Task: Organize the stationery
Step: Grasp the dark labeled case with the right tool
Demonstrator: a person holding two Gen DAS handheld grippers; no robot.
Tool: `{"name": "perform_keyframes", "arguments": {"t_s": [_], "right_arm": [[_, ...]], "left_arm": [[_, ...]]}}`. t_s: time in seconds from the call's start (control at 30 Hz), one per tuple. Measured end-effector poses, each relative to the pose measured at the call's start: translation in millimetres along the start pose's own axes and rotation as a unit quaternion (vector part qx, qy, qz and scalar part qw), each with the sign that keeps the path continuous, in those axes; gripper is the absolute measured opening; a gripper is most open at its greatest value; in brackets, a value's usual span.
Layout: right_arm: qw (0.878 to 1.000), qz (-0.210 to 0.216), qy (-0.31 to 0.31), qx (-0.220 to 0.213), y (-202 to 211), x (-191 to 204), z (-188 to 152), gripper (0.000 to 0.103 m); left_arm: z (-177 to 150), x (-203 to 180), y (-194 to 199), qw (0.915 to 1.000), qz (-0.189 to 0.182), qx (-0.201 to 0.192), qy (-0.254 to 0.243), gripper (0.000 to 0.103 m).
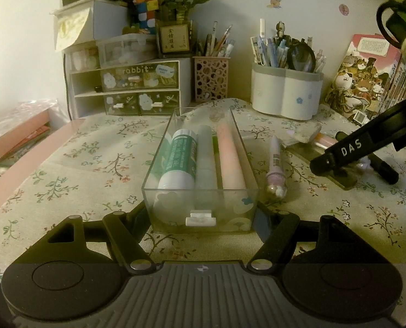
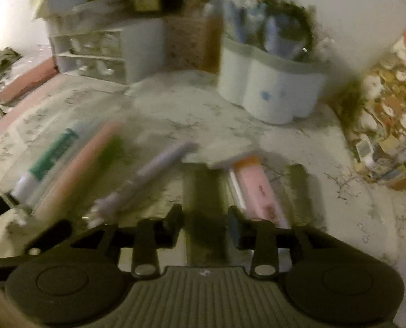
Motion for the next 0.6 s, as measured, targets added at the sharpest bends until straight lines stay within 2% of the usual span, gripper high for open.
{"name": "perform_keyframes", "arguments": {"t_s": [0.13, 0.17, 0.2, 0.3, 0.47, 0.53, 0.6], "right_arm": [[1.000, 0.023, -0.003, 0.004, -7.0, -8.1, 5.8, 0.046], [1.000, 0.024, 0.004, 0.006, -7.9, -5.4, 6.5, 0.045], [0.999, 0.032, 0.010, 0.006, -8.6, -2.3, 8.6, 0.036], [0.999, 0.043, 0.002, 0.011, -8.4, 1.0, 11.1, 0.035], [0.993, 0.079, -0.086, -0.001, 0.9, -6.6, 7.9, 0.034], [0.987, 0.100, -0.121, -0.008, 6.2, -7.5, 7.0, 0.034], [0.977, 0.138, -0.162, -0.016, 14.7, -6.6, 6.7, 0.034]], "left_arm": [[0.3, 0.1, -0.3, 1.0000, 0.000, 0.000, 0.000, 0.072], [0.2, 0.0, -0.3, 1.0000, 0.000, 0.000, 0.000, 0.072], [0.4, 0.2, -0.3, 1.0000, 0.000, 0.000, 0.000, 0.072], [1.2, 0.0, -0.6, 1.0000, 0.001, 0.002, 0.001, 0.072], [1.1, 0.1, -0.5, 1.0000, 0.001, 0.002, 0.001, 0.072], [1.2, 0.2, -0.5, 1.0000, 0.001, 0.001, 0.000, 0.072], [1.5, 0.1, -0.8, 1.0000, 0.001, 0.002, 0.000, 0.072]]}}
Point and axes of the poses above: each gripper's, at about its wrist camera, not at the fingertips, and y roughly against the way its jaws point, x to its left, z to its top, the point moved 7 cm from there along -y, roughly the way its jaws point, and after that the axes turned 3 degrees about y, right-handed, at the moved point
